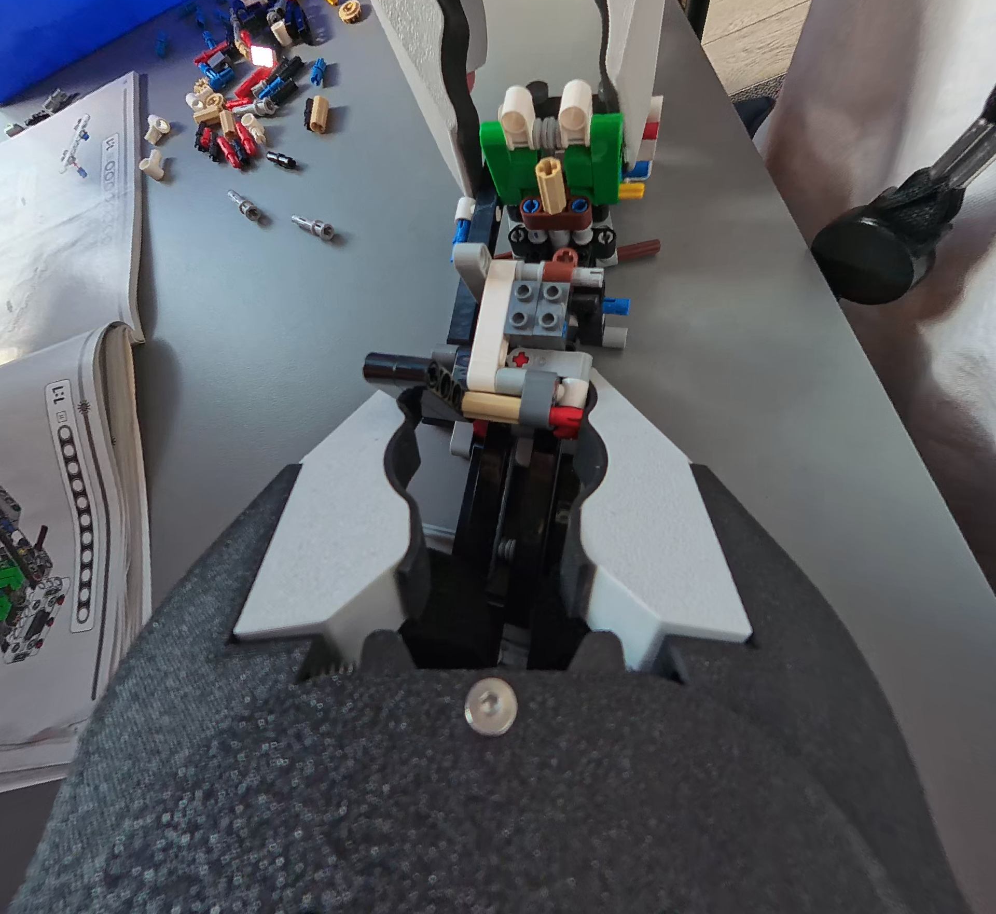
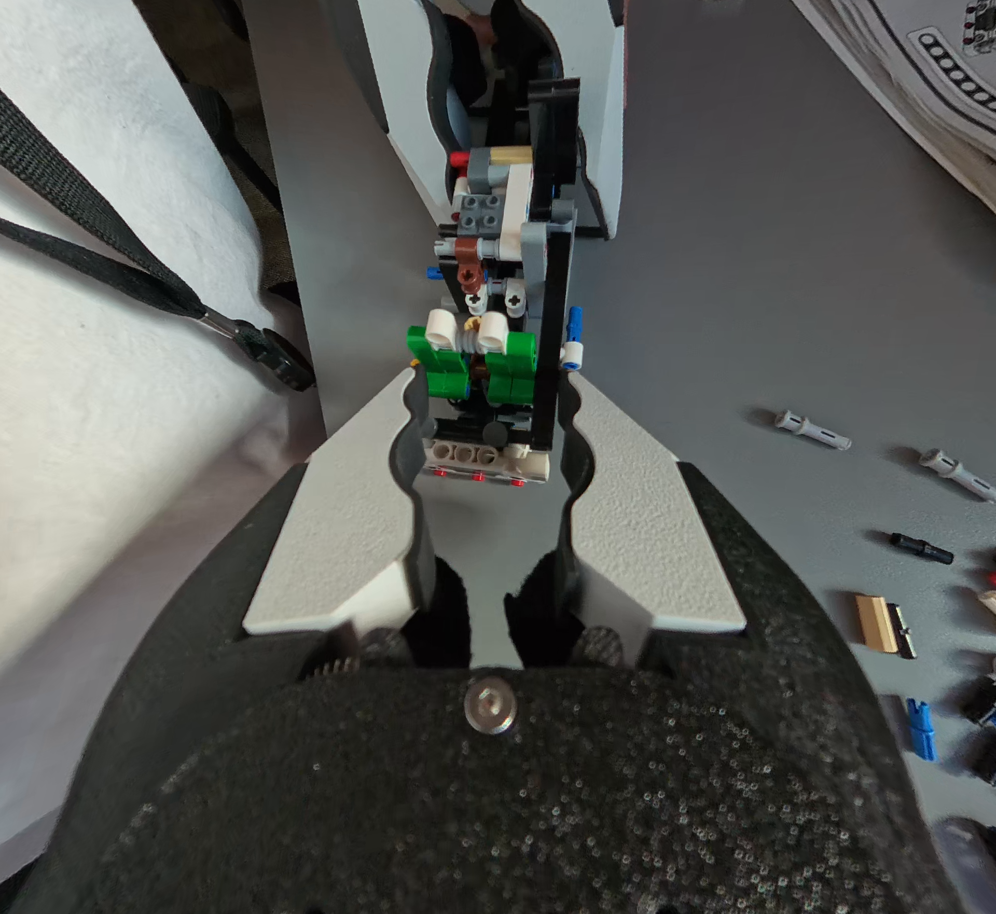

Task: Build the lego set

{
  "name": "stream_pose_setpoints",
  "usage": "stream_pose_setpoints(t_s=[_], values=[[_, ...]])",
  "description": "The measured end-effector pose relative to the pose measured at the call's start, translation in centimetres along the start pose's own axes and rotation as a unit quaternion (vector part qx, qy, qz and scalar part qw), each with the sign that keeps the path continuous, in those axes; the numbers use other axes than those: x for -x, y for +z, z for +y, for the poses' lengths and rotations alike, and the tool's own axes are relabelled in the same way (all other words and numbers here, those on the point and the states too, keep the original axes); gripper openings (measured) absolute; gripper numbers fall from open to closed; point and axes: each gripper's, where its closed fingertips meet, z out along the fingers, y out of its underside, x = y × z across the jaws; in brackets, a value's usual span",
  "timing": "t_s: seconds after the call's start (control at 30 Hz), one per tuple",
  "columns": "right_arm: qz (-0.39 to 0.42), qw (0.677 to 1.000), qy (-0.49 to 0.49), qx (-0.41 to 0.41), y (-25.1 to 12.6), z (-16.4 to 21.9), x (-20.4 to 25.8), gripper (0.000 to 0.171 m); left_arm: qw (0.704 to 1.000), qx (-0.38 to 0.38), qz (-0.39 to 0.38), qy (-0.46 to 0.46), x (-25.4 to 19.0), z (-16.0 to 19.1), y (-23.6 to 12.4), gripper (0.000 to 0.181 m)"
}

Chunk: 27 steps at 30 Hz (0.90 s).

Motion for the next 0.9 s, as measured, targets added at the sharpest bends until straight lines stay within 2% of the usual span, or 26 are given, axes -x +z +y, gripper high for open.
stream_pose_setpoints(t_s=[0.13, 0.3, 0.57, 0.73, 0.9], values=[[0.0, 0.999, 0.03, -0.025, -1.2, 0.2, -0.3, 0.052, 1.0, 0.006, 0.0, 0.008, 0.0, 0.1, -0.1, 0.055], [-0.001, 0.993, 0.071, -0.092, -3.5, 0.0, -0.9, 0.046, 1.0, 0.027, -0.012, 0.012, 0.7, 0.5, -0.3, 0.056], [-0.014, 0.991, 0.077, -0.104, -3.2, -0.2, -0.5, 0.045, 0.996, 0.076, -0.047, 0.015, 1.4, 1.1, -1.4, 0.06], [0.052, 0.989, 0.07, -0.118, -4.3, -0.4, -2.4, 0.048, 0.992, 0.091, -0.084, 0.001, 1.4, 1.1, -2.7, 0.062], [0.166, 0.971, 0.057, -0.164, -6.3, -1.2, -5.5, 0.056, 0.988, 0.045, -0.132, -0.064, 1.5, -0.3, -5.8, 0.062]])
